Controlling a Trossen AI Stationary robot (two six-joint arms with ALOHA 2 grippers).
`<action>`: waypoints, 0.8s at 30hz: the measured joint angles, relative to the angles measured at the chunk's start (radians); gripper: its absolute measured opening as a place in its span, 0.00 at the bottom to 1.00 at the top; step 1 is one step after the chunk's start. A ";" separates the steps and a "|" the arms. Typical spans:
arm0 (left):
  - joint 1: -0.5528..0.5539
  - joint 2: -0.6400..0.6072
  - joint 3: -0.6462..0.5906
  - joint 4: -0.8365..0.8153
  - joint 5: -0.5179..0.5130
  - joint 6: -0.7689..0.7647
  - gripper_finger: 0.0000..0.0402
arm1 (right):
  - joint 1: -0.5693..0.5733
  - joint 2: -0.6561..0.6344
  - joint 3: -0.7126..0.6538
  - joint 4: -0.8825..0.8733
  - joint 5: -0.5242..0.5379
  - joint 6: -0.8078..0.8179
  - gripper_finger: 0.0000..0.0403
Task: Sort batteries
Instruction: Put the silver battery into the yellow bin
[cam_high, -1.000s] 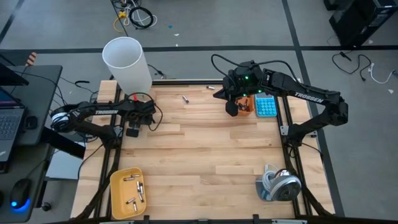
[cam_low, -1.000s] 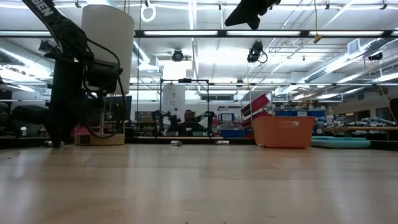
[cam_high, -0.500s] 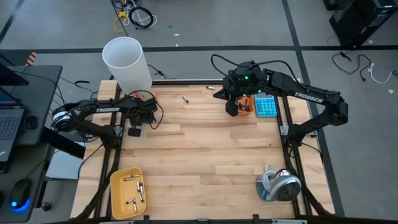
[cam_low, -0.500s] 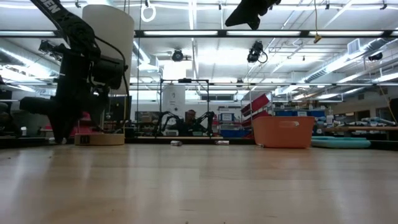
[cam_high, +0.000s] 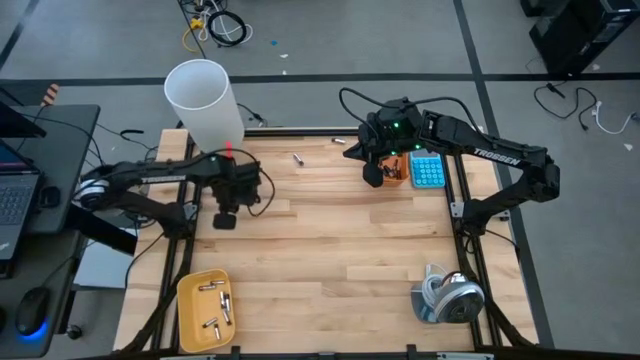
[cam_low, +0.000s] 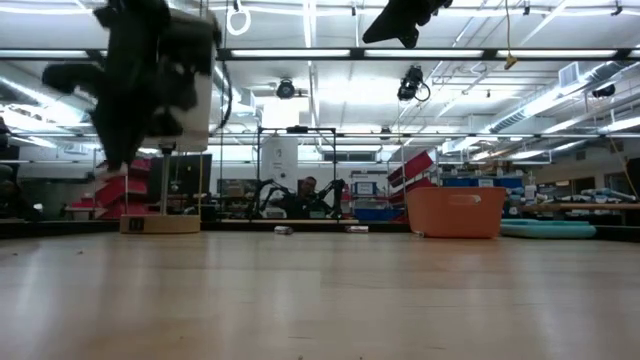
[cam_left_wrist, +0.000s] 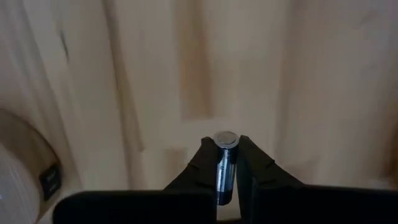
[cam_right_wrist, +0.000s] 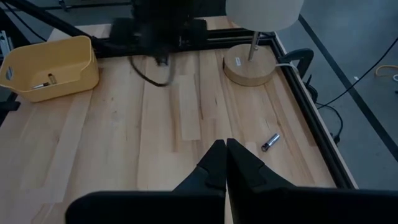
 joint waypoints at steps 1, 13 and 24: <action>-0.035 -0.011 0.029 -0.005 0.014 -0.026 0.04 | 0.000 0.000 0.000 0.000 0.000 0.000 0.00; -0.543 -0.090 0.259 -0.016 0.108 -0.527 0.04 | 0.000 0.000 0.000 0.000 0.000 0.000 0.00; -0.961 -0.059 0.286 -0.001 0.151 -1.149 0.04 | 0.000 0.001 -0.058 0.089 0.000 0.010 0.00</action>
